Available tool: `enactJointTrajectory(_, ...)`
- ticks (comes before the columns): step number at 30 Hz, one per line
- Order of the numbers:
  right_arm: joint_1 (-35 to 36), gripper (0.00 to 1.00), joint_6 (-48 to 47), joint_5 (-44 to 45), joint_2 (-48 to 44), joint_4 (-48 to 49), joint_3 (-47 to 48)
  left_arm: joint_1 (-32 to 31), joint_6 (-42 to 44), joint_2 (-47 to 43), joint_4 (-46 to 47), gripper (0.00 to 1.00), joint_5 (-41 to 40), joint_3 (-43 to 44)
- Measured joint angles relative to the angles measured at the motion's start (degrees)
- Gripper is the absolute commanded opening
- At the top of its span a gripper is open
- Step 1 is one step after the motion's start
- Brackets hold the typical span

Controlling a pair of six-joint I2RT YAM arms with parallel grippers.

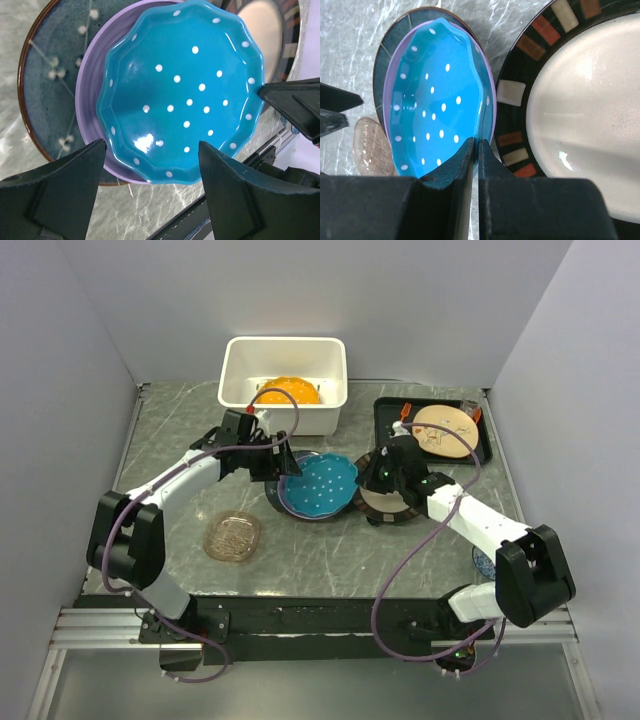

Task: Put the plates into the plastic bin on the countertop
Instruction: Pick up the plate at the center of the board.

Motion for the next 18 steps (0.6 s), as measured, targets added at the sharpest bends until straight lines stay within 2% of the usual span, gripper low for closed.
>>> enactJointTrajectory(18,-1.4,0.0,0.2,-2.6,0.0,6.2,-3.6,-0.9,-0.4,5.1,1.0,0.77,-1.8,-0.3)
